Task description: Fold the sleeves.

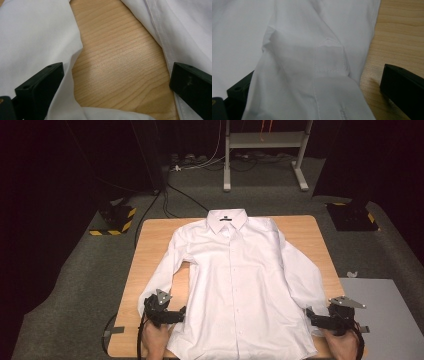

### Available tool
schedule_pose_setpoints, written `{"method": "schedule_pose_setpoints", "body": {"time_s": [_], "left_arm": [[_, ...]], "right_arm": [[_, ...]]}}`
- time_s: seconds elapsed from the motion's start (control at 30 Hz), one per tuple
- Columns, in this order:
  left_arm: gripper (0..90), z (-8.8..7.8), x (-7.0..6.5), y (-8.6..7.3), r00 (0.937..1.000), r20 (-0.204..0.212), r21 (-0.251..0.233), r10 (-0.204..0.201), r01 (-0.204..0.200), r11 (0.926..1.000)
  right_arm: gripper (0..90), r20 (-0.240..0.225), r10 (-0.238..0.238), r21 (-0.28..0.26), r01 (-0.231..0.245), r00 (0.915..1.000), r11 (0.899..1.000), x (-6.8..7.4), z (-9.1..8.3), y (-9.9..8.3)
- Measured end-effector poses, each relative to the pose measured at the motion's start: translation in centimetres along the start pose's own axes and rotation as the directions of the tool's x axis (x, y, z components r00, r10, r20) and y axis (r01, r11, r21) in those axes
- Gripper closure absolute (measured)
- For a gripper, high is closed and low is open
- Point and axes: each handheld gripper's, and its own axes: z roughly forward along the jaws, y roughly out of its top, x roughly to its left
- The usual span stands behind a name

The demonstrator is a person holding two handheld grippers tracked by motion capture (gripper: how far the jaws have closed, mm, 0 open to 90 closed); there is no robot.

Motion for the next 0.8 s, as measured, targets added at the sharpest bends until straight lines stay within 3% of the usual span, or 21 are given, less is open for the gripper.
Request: {"method": "schedule_pose_setpoints", "body": {"time_s": [0.43, 0.8], "left_arm": [[0.2, 0.11, 0.20, 0.04, 0.9996, 0.026, 0.009, -0.014, 0.014, 0.9999], [0.2, 0.09, 0.27, 0.02, 0.9994, 0.027, 0.014, -0.024, 0.023, 0.9996]], "right_arm": [[1.7, -0.015, -0.003, -0.005, 0.003, 0.9999, 1.000, -0.10, 0.00, 0.04], [5.9, -0.003, 0.037, -0.025, -0.037, 0.9993, 0.999, -0.69, -0.32, -0.14]]}}
